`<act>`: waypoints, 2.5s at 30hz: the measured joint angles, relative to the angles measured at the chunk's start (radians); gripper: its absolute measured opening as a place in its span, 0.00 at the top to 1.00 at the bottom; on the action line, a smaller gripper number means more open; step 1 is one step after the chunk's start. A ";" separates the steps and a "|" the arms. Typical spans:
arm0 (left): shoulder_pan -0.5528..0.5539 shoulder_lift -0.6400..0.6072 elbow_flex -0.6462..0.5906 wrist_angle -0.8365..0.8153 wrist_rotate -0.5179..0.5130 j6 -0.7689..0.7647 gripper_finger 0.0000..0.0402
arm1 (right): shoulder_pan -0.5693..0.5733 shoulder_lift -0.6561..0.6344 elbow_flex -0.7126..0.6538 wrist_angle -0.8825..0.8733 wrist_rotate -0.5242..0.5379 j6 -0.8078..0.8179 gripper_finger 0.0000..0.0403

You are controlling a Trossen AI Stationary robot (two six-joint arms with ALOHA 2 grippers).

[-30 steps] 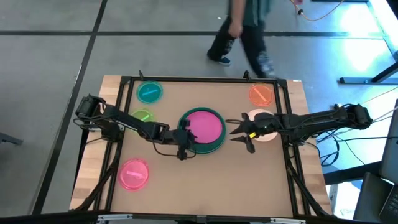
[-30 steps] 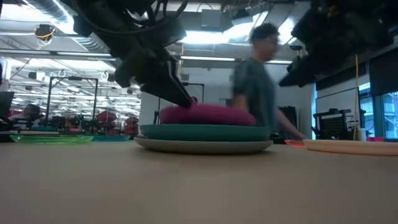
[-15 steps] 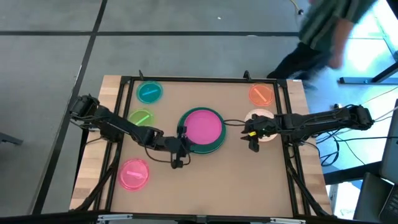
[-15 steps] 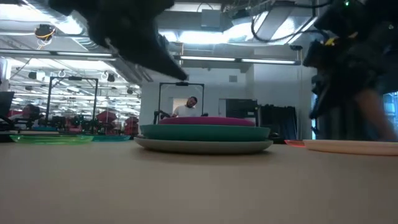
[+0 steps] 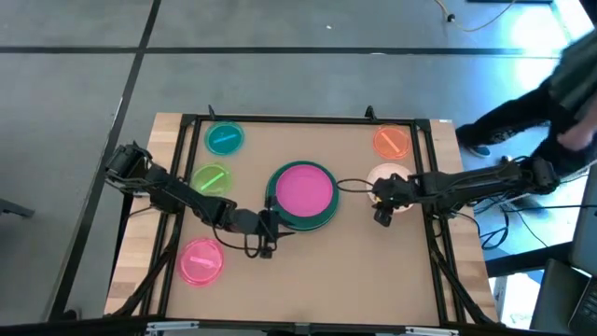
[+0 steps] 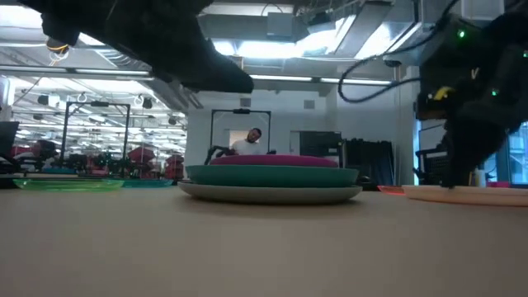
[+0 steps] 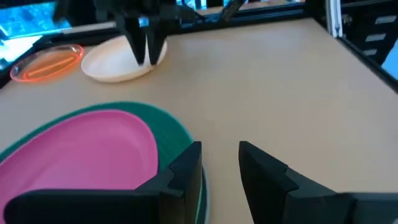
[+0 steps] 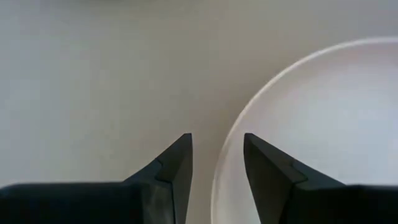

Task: Stack plastic plates
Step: Stack the light pink plate on the pink plate

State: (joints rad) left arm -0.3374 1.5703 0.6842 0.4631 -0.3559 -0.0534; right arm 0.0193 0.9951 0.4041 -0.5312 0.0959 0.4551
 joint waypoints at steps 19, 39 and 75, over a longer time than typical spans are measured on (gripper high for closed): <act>0.005 0.000 -0.001 -0.005 0.001 -0.023 0.75 | 0.001 0.119 -0.023 0.079 0.002 -0.068 0.95; 0.006 0.000 -0.001 -0.005 -0.001 -0.022 0.75 | 0.001 0.121 0.138 0.106 0.052 -0.302 1.00; 0.020 0.000 0.000 0.009 -0.028 -0.020 0.75 | 0.001 0.511 0.207 1.019 -0.161 -0.511 0.99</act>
State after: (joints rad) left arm -0.3179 1.5703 0.6838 0.4725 -0.3835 -0.0734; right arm 0.0201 1.5058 0.6113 0.4878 -0.0647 -0.0563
